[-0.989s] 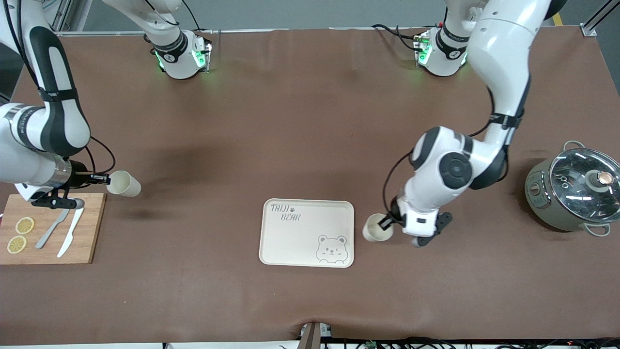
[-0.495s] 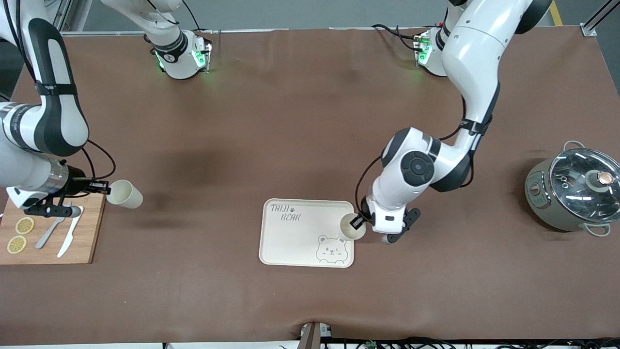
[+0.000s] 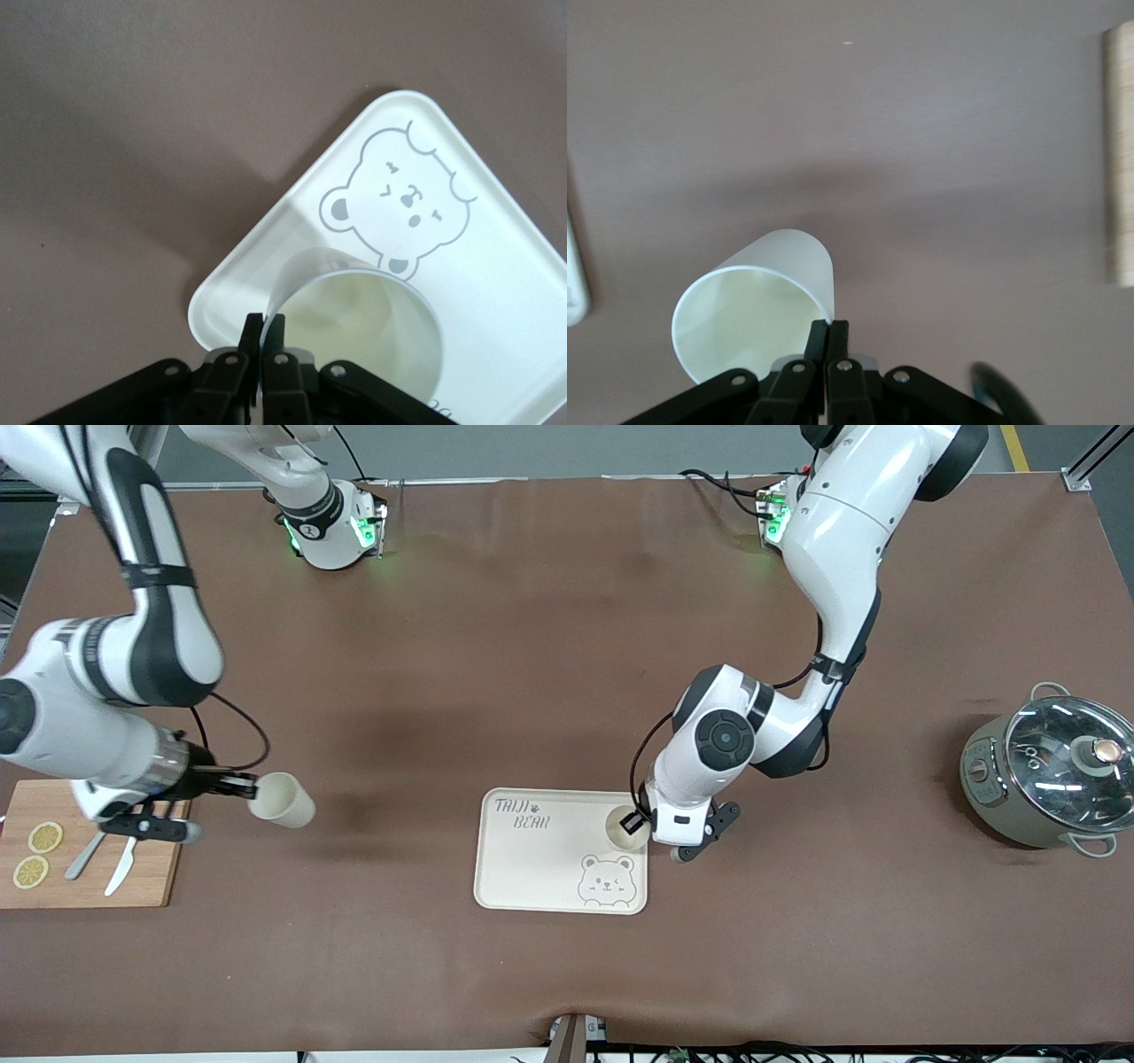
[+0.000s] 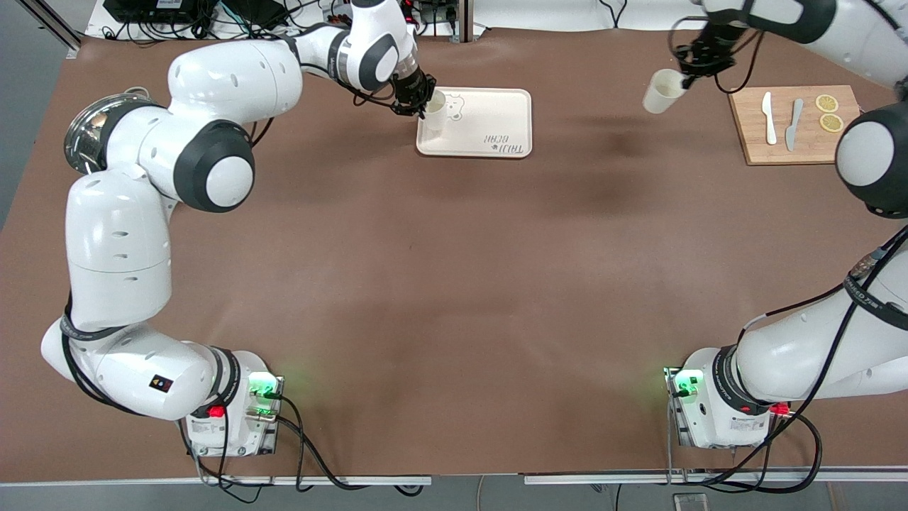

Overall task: Place white IKEA cup upright on tray with both arms
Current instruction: 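Place the left gripper's cup on the tray while the right gripper brings another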

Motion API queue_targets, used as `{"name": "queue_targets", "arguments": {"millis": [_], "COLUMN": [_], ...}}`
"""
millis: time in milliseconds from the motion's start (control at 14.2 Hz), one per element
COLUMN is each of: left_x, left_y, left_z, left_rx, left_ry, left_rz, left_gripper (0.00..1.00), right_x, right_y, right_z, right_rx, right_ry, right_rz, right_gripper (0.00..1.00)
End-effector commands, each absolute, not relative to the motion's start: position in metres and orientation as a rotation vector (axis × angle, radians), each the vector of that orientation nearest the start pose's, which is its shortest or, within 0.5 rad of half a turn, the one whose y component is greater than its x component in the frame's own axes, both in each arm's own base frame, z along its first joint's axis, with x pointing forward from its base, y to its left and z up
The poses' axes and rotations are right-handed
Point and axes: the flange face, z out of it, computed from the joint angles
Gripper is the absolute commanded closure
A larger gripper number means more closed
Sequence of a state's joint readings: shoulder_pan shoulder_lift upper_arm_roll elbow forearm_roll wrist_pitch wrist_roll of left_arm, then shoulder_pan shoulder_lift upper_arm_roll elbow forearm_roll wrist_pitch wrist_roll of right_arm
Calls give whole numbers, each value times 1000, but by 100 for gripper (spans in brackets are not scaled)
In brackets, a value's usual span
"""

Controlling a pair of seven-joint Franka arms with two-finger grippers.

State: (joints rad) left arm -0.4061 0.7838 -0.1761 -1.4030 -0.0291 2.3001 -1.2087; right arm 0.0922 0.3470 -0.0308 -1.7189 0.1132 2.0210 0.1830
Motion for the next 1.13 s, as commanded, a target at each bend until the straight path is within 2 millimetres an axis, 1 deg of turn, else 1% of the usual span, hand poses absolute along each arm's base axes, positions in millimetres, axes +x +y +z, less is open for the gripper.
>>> {"name": "queue_targets", "arguments": {"millis": [0,71,141,283,353,424,565,636,707,777,918,1060], "left_x": [634,636,637,641,645,650,659,659,658,661,664,669], "left_y": [-390,-387,-386,-383,-380,-372,-350,-342,-335,-321,-293,-259], "left_z": [243,243,244,258,272,285,323,343,358,373,406,435], "left_rx": [-3106,-3104,-3104,-3116,-3126,-3126,-3106,-3092,-3077,-3057,-3061,-3077], "left_ry": [-1138,-1144,-1147,-1156,-1159,-1170,-1173,-1150,-1129,-1124,-1058,-961], "left_rz": [35,36,34,8,-15,-37,-85,-108,-125,-135,-157,-173], "left_gripper": [100,96,61,0,0,0,0,0,0,0,0,0], "right_x": [650,648,648,644,643,642,634,630,626,624,621,622], "right_y": [98,121,147,199,217,238,272,290,307,320,344,358], "right_z": [376,373,370,368,366,364,349,345,339,334,320,306], "right_rx": [-3033,-3028,-3025,-3014,-3006,-2994,-2979,-2957,-2937,-2923,-2894,-2868], "right_ry": [382,437,492,589,629,672,753,791,819,842,901,932], "right_rz": [104,108,112,113,111,112,143,150,159,156,131,94], "right_gripper": [100,100,100,100,100,100,100,100,100,100,100,100]}}
